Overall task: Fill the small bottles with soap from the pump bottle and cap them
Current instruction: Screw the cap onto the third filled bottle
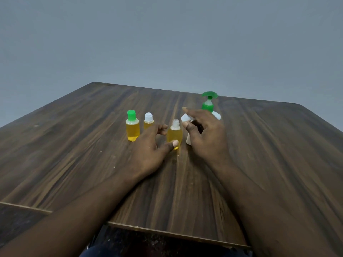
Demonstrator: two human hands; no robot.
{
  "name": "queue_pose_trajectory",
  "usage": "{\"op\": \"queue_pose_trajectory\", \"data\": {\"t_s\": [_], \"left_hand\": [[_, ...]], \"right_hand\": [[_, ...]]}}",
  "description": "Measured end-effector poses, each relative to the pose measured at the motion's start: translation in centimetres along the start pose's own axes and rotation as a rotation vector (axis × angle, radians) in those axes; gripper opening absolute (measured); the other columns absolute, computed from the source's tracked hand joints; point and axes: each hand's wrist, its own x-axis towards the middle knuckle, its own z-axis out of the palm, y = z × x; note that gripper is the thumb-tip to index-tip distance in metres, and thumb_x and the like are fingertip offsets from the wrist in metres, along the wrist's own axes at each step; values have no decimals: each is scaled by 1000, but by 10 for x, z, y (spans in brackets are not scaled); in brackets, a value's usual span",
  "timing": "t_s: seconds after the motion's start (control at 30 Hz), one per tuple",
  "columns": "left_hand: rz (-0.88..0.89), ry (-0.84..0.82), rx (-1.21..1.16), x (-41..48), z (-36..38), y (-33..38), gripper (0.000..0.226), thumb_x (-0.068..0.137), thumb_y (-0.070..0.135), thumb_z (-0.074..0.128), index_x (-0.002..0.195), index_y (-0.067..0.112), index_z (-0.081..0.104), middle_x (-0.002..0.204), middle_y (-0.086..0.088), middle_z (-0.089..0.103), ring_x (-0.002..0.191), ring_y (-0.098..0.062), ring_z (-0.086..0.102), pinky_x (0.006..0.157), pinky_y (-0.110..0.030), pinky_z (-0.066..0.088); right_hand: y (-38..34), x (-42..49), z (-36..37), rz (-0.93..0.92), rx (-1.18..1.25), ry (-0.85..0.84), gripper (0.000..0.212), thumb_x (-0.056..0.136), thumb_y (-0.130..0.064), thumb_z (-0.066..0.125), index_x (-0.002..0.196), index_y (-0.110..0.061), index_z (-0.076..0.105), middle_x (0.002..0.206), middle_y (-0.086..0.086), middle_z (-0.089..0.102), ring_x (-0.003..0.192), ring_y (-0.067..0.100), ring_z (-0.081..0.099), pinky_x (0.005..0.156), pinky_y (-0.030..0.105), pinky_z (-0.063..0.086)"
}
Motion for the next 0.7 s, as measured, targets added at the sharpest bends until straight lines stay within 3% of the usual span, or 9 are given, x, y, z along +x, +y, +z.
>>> {"op": "queue_pose_trajectory", "data": {"t_s": [0.1,0.23,0.4,0.57,0.7], "left_hand": [[-1,-20,52,6,4,0,58,85,41,81,136,26,57,126,16,64,114,0,56,81,-13,39],[-36,-83,42,17,8,-1,52,85,42,81,130,27,61,122,12,69,113,-6,62,82,-22,46],[-21,-142,59,23,11,-5,42,89,39,76,128,28,64,117,11,71,108,-9,64,92,-39,55],[-15,-126,54,24,12,-7,42,91,35,76,130,25,64,118,8,71,108,-10,64,89,-35,54],[5,-137,90,23,13,-7,42,91,37,75,129,26,63,114,9,72,102,-9,64,85,-37,55]], "right_hand": [[-2,-3,9,83,23,-33,39,89,-11,79,126,-23,72,103,-20,69,88,-2,65,80,17,54],[-4,0,14,109,-38,-27,28,89,-19,78,116,-24,75,101,-19,71,77,6,65,73,31,58],[-1,-1,17,107,-69,-88,28,90,-21,78,117,-27,77,99,-17,73,73,4,61,70,23,53],[0,-1,19,168,1,-124,25,90,-19,77,115,-24,78,93,-18,73,68,4,60,68,16,47],[-2,-2,19,229,109,-102,21,94,-19,73,114,-22,79,97,-14,77,76,6,68,72,25,56]]}}
